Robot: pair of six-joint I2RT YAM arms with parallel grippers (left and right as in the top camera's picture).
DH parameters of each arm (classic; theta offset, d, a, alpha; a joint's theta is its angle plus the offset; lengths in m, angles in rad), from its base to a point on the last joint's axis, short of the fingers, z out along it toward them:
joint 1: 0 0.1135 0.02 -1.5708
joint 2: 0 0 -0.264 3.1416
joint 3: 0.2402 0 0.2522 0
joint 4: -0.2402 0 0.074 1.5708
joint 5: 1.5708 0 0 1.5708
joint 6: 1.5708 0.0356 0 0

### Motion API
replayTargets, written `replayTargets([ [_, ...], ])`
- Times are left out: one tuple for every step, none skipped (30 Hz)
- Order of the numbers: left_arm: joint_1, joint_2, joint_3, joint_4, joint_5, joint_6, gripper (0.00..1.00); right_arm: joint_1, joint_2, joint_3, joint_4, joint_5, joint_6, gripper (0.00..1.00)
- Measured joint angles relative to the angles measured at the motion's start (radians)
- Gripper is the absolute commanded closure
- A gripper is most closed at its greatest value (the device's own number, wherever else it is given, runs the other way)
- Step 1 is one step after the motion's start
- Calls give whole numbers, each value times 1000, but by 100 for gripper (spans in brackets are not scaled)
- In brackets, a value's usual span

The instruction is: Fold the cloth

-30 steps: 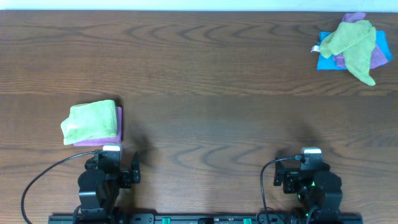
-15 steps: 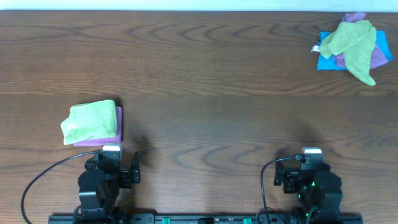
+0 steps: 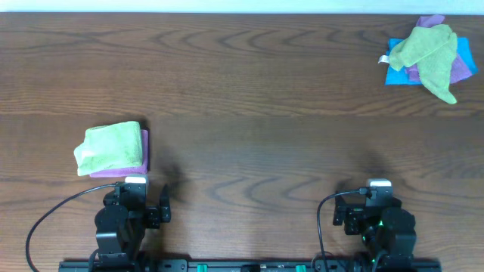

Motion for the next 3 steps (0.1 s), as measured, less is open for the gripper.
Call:
replayTargets([
  [0,0,0,0,0,0,5,0,0,0,0,0,0,1],
  [0,0,0,0,0,0,5,0,0,0,0,0,0,1],
  [0,0,0,0,0,0,5,0,0,0,0,0,0,1],
])
